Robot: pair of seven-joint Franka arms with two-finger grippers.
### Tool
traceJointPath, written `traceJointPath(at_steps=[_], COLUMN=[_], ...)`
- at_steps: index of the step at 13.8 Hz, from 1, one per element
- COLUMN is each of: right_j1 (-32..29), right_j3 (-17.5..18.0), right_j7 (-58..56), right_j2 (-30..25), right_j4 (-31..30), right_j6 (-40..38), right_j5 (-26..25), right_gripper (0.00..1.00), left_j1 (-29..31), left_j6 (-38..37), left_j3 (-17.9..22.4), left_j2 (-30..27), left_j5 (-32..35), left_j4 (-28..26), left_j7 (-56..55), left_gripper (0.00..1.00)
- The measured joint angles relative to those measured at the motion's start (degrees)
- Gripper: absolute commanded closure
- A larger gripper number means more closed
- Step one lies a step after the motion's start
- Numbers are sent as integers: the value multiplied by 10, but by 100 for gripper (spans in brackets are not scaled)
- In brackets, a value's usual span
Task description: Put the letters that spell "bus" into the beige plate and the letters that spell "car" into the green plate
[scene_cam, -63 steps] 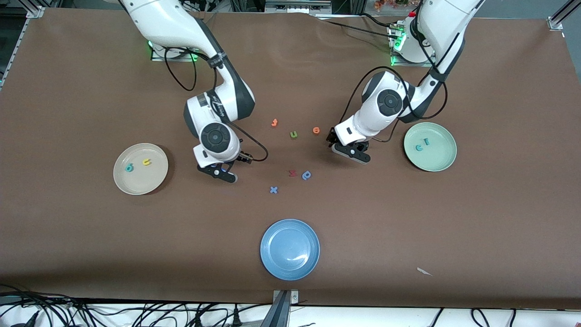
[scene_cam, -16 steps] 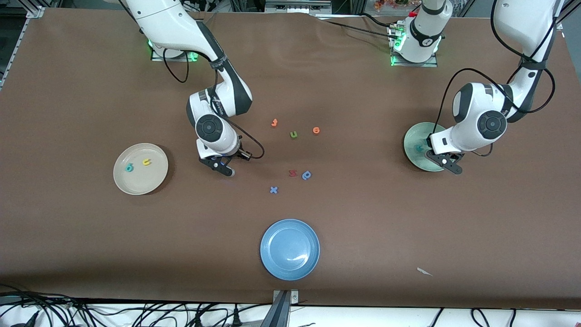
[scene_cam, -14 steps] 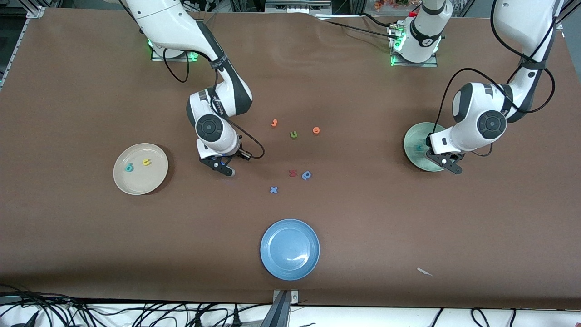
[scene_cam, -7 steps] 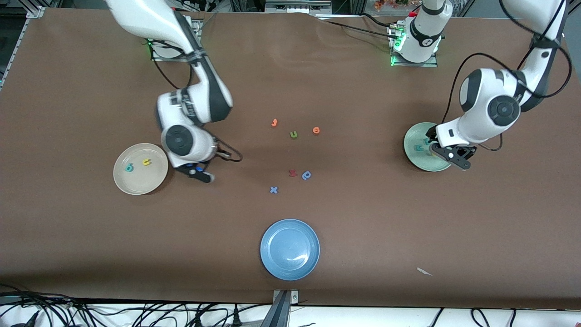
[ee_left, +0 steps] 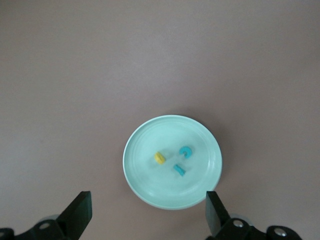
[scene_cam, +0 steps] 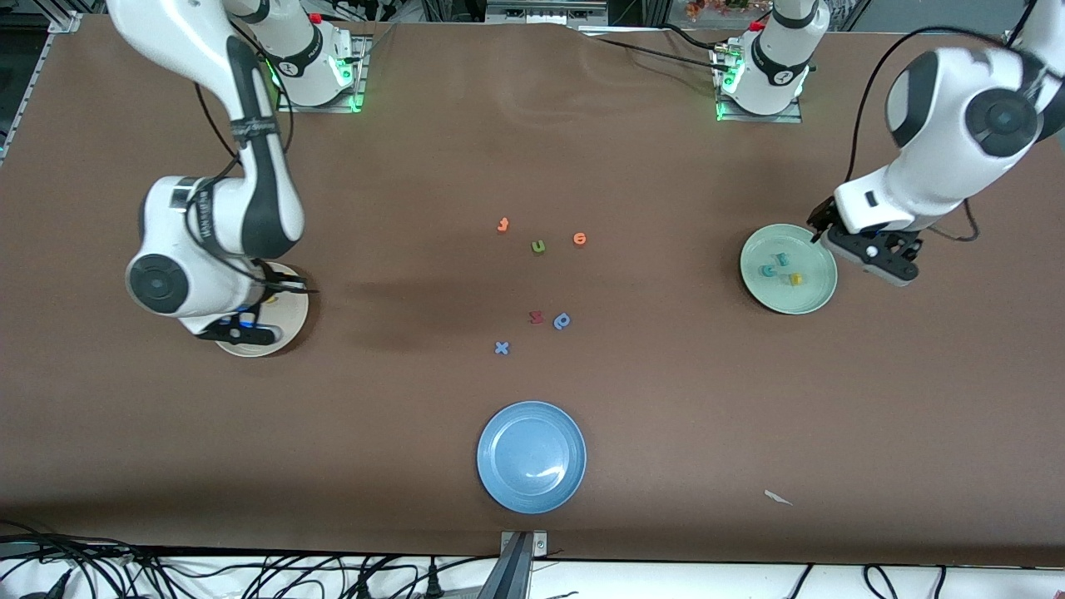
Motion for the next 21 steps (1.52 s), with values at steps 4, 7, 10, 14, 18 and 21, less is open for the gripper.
traceJointPath(at_steps=[4,7,10,14,18,21], right_j1=[-16,-18,-20,-19,-19,-18], right_j3=[-24,-24,-25,-43,-70,-73], right_j7=[-103,-118,-119,-117,-103,-66], right_j2=[24,31,31,13,-12,-15], right_j4=[-89,-107,-101,31,204,284], right_j6=[130,151,153,9,-143,-196], right_j5=[0,0,0,0,1,2], right_gripper=[91,21,0,0,0,0], left_j1=[-7,-7,-8,-7,-3,-2], left_j6=[-182,-290,-345,-350,-350,-350], left_j3=[0,0,1,2,5,7], left_j2=[-22,-31,-37,-32,-29,-28], left_j5=[0,0,-10,-32,-32,-32], left_j4=[153,241,279,280,282,283], left_j7=[-23,-42,-56,-113,-175,-179], left_gripper=[0,0,0,0,0,0])
